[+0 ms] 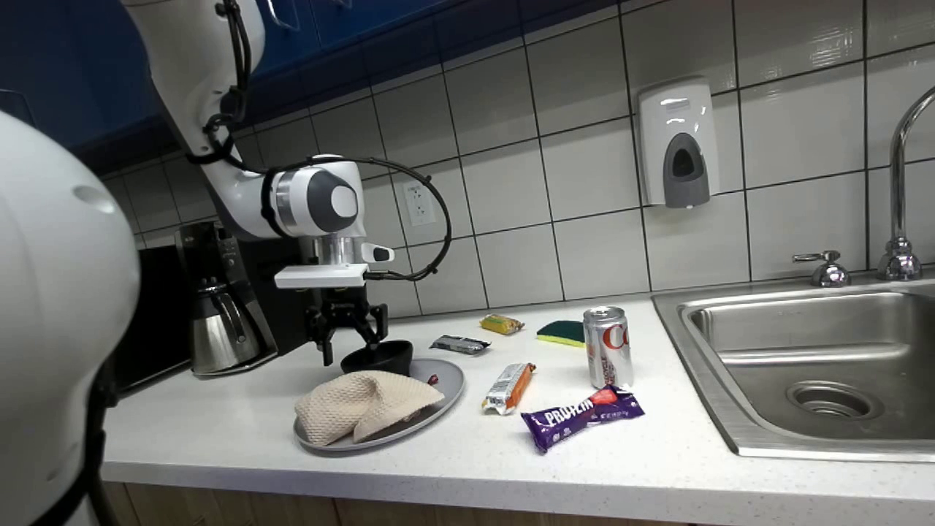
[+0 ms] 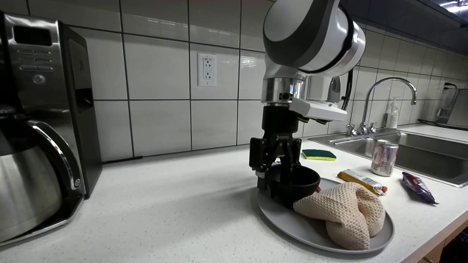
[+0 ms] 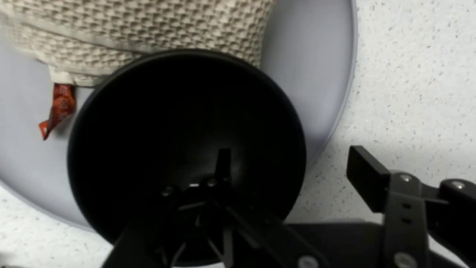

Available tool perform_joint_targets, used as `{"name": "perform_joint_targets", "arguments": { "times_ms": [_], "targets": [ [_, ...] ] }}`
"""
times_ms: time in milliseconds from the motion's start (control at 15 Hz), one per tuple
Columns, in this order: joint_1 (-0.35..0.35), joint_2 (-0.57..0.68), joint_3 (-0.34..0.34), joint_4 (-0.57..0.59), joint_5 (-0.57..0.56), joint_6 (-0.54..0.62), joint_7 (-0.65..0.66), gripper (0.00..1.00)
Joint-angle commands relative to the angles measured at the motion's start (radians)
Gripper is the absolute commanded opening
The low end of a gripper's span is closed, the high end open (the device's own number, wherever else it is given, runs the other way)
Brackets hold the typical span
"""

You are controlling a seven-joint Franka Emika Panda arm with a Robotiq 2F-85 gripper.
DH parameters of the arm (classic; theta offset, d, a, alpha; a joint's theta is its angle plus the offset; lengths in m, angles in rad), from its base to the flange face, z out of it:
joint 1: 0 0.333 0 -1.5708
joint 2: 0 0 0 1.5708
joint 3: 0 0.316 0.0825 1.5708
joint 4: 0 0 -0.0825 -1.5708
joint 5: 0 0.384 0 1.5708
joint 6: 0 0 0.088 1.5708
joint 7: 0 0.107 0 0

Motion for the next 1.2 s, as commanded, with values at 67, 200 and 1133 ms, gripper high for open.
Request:
{"name": "perform_joint_targets", "arguments": {
  "times_ms": [67,200,1133],
  "targets": [
    [-0.008,0.012,0.012,0.021,-0.028,-0.002,0.011,0.42],
    [-0.007,0.011,0.01,0.022,-0.035,-0.004,0.014,0.27],
    [0.001,-0.025,-0.002,0.051,-0.177,-0.084,0.074,0.02]
  ]
}}
